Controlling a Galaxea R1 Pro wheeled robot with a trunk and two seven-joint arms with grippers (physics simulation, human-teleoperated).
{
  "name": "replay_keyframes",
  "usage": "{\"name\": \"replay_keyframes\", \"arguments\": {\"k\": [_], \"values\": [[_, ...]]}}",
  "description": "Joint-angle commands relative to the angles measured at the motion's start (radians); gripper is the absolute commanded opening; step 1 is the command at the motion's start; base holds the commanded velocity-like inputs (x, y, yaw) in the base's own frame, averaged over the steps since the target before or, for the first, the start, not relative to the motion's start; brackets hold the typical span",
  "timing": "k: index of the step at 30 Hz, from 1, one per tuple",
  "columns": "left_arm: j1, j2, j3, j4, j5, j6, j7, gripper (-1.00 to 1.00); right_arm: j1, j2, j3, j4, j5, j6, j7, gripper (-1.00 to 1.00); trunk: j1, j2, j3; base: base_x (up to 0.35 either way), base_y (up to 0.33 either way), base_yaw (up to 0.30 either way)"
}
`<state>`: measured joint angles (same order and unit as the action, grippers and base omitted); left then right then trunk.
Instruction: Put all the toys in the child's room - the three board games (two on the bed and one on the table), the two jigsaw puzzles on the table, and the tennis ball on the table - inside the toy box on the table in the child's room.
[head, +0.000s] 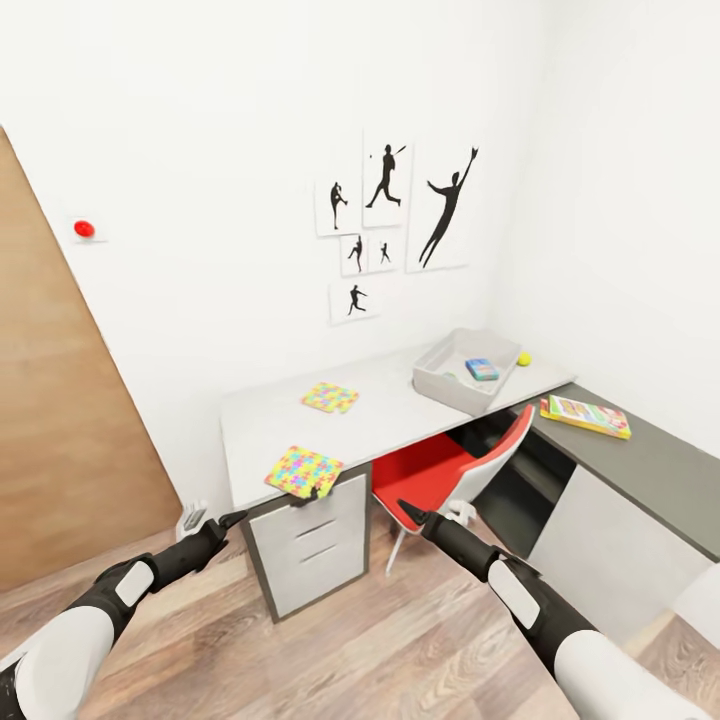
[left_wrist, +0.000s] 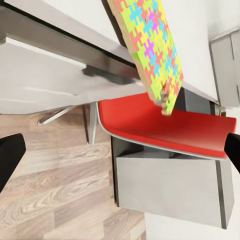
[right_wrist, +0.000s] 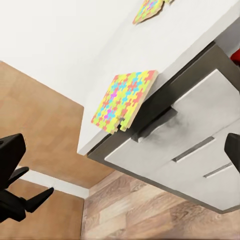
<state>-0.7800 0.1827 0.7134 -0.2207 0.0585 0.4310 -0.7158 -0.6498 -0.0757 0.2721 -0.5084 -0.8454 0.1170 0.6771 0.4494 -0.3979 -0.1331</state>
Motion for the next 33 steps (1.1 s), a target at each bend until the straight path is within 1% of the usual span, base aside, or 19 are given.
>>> {"name": "replay_keyframes", "arguments": {"k": [1, 4, 5, 12, 20, 33], "values": [[-0.001, 0.0, 0.001, 0.0, 0.006, 0.009, -0.001, 1.0, -0.001, -0.001, 0.004, -0.001, -0.011, 0.007, 0.001, 1.0, 0.001, -0.002, -0.002, 0.0, -0.202, 0.206], [-0.001, -0.004, 0.001, 0.0, 0.005, 0.008, -0.001, 1.0, -0.001, -0.003, 0.004, -0.001, -0.011, 0.007, 0.002, 1.0, 0.001, -0.002, -0.001, 0.0, -0.138, 0.107], [-0.001, -0.009, 0.001, 0.0, 0.006, 0.008, -0.001, 1.0, -0.001, -0.004, 0.004, -0.001, -0.011, 0.007, 0.002, 1.0, 0.001, -0.002, -0.001, 0.0, -0.029, 0.022], [-0.001, -0.017, 0.001, 0.0, 0.006, 0.008, 0.007, 1.0, -0.001, -0.005, 0.004, -0.002, -0.011, 0.007, 0.002, 1.0, 0.001, -0.002, -0.001, 0.0, -0.008, 0.006], [-0.001, -0.02, 0.001, 0.0, 0.006, 0.012, 0.011, 1.0, -0.001, -0.002, 0.005, -0.002, -0.011, 0.006, 0.004, 1.0, 0.001, -0.002, -0.001, 0.0, -0.001, 0.0], [-0.001, -0.021, 0.001, 0.0, 0.003, 0.021, 0.009, 1.0, -0.001, 0.0, 0.008, -0.007, -0.011, 0.007, 0.005, 1.0, 0.05, -0.093, -0.042, 0.0, 0.0, 0.0]]}}
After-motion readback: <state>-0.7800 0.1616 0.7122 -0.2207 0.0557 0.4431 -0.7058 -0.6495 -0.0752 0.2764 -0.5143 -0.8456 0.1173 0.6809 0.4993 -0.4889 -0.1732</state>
